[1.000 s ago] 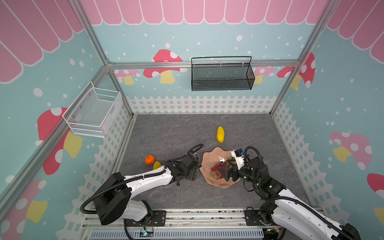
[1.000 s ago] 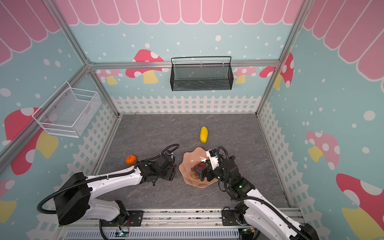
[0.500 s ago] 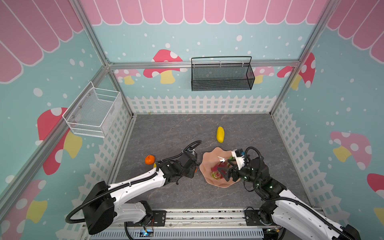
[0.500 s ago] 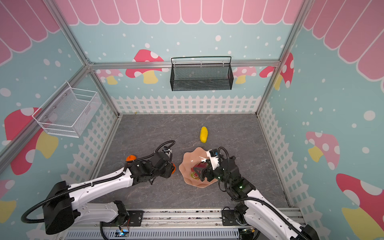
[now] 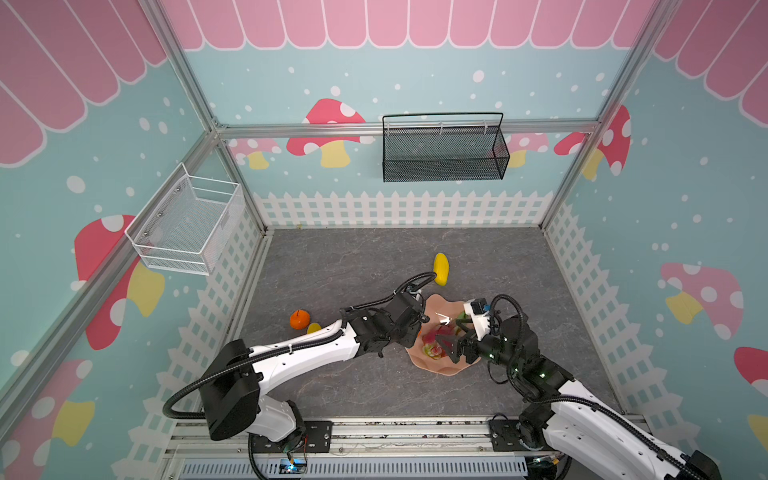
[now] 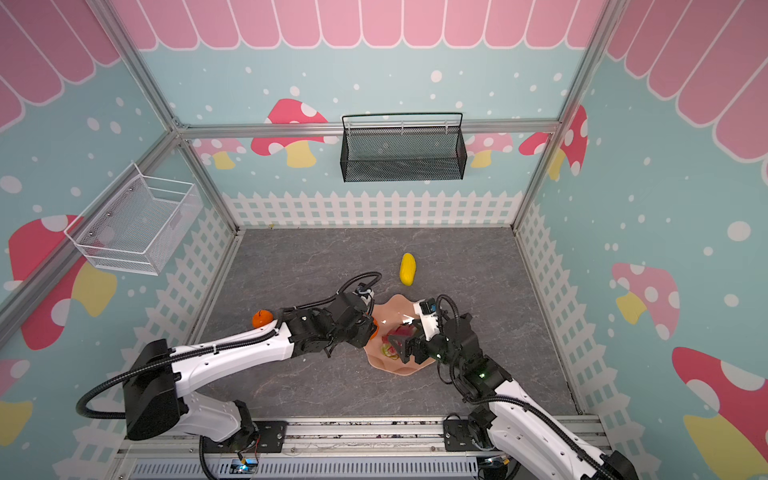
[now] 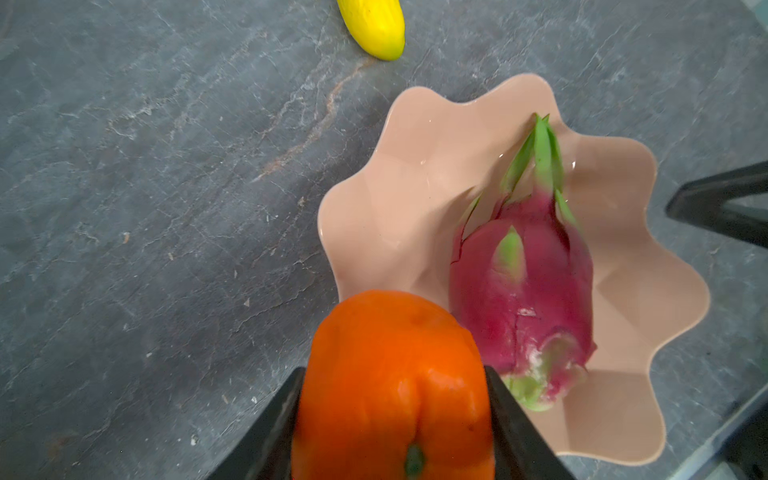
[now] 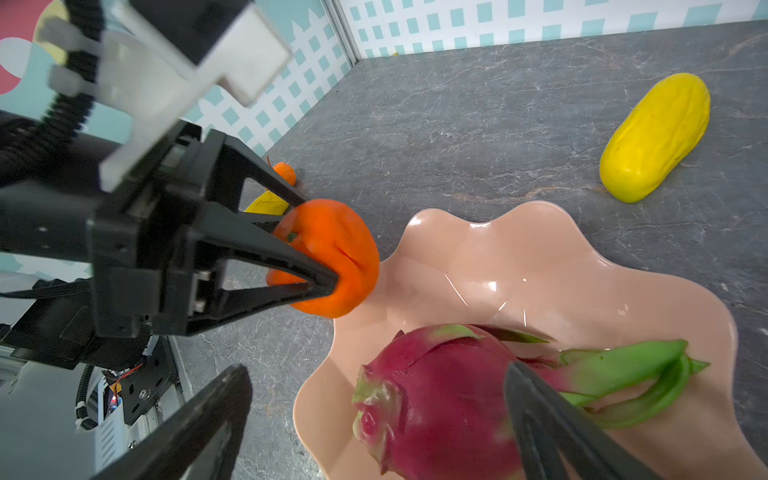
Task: Place and organize the fake fruits in the fruit bowl
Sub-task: 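Grasp the tangerine with the left gripper and place it in the bowl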
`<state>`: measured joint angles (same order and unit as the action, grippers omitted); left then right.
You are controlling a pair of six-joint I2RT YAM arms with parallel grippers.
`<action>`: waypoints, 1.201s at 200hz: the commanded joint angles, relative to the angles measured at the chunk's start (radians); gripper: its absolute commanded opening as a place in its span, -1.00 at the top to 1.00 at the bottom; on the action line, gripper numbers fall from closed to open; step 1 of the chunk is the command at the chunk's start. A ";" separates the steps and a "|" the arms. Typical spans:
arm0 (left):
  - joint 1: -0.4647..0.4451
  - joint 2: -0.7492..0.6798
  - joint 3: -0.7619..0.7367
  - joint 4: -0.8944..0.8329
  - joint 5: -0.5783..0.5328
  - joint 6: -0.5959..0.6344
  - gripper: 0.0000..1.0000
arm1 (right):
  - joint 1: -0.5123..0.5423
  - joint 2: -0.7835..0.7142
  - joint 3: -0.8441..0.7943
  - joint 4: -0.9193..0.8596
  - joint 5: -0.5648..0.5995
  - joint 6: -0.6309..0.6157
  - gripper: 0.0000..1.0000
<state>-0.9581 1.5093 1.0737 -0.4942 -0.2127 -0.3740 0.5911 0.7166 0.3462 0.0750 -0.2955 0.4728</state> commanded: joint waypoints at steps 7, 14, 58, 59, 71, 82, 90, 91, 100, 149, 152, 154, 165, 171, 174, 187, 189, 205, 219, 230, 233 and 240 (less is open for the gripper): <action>-0.006 0.051 0.048 0.024 0.010 0.021 -0.03 | 0.006 -0.011 -0.019 0.004 0.010 0.003 -0.96; -0.008 0.063 0.054 0.025 0.013 0.021 -0.03 | 0.006 -0.011 -0.019 0.005 0.012 0.002 -0.96; -0.018 0.115 0.070 0.028 0.025 0.021 -0.07 | 0.006 0.003 -0.017 0.007 0.020 -0.008 -0.96; -0.018 0.116 0.070 0.028 0.026 0.020 -0.07 | 0.006 0.003 -0.017 0.007 0.021 -0.008 -0.96; -0.019 0.130 0.077 0.028 0.031 0.023 -0.09 | 0.007 0.010 -0.017 0.008 0.020 -0.009 -0.96; -0.020 0.141 0.082 0.028 0.037 0.023 -0.10 | 0.005 0.014 -0.016 0.009 0.022 -0.010 -0.96; -0.022 0.148 0.085 0.029 0.038 0.024 -0.11 | 0.005 0.016 -0.016 0.009 0.022 -0.010 -0.96; -0.022 0.149 0.085 0.028 0.039 0.023 -0.11 | 0.005 0.017 -0.016 0.009 0.024 -0.010 -0.96; -0.022 0.155 0.087 0.028 0.039 0.023 -0.13 | 0.005 0.017 -0.016 0.009 0.027 -0.010 -0.96; -0.027 0.150 0.085 0.025 0.029 0.027 -0.31 | 0.005 0.039 0.004 -0.008 0.084 0.016 -0.96; -0.027 0.148 0.085 0.025 0.030 0.027 -0.31 | 0.004 0.039 0.007 -0.012 0.091 0.018 -0.96; -0.027 0.146 0.085 0.026 0.029 0.028 -0.32 | 0.003 0.040 0.009 -0.013 0.096 0.019 -0.96; -0.027 0.141 0.082 0.026 0.027 0.029 -0.34 | 0.002 0.045 0.017 -0.022 0.126 0.027 -0.96; -0.027 0.137 0.081 0.026 0.026 0.030 -0.34 | 0.001 0.046 0.021 -0.026 0.141 0.032 -0.96; -0.027 0.134 0.080 0.026 0.025 0.031 -0.35 | -0.002 0.047 0.023 -0.028 0.147 0.034 -0.96; -0.027 0.126 0.079 0.027 0.026 0.033 -0.37 | -0.008 0.046 0.030 -0.034 0.177 0.043 -0.96; -0.027 0.124 0.078 0.029 0.027 0.033 -0.37 | -0.009 0.046 0.031 -0.034 0.181 0.045 -0.96; -0.027 0.115 0.076 0.028 0.028 0.035 -0.39 | -0.022 0.038 0.037 -0.035 0.210 0.052 -0.96; -0.027 0.107 0.075 0.028 0.033 0.039 -0.40 | -0.040 0.038 0.042 -0.036 0.222 0.052 -0.96; -0.027 0.101 0.073 0.028 0.040 0.040 -0.41 | -0.059 0.049 0.053 -0.035 0.220 0.046 -0.96; -0.026 0.099 0.073 0.028 0.041 0.041 -0.42 | -0.063 0.055 0.058 -0.036 0.219 0.044 -0.96; -0.027 0.095 0.071 0.028 0.047 0.044 -0.43 | -0.077 0.069 0.066 -0.034 0.214 0.037 -0.96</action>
<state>-0.9787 1.6428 1.1343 -0.4744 -0.1833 -0.3473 0.5472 0.7631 0.3637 0.0475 -0.1108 0.5064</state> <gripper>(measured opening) 0.706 0.979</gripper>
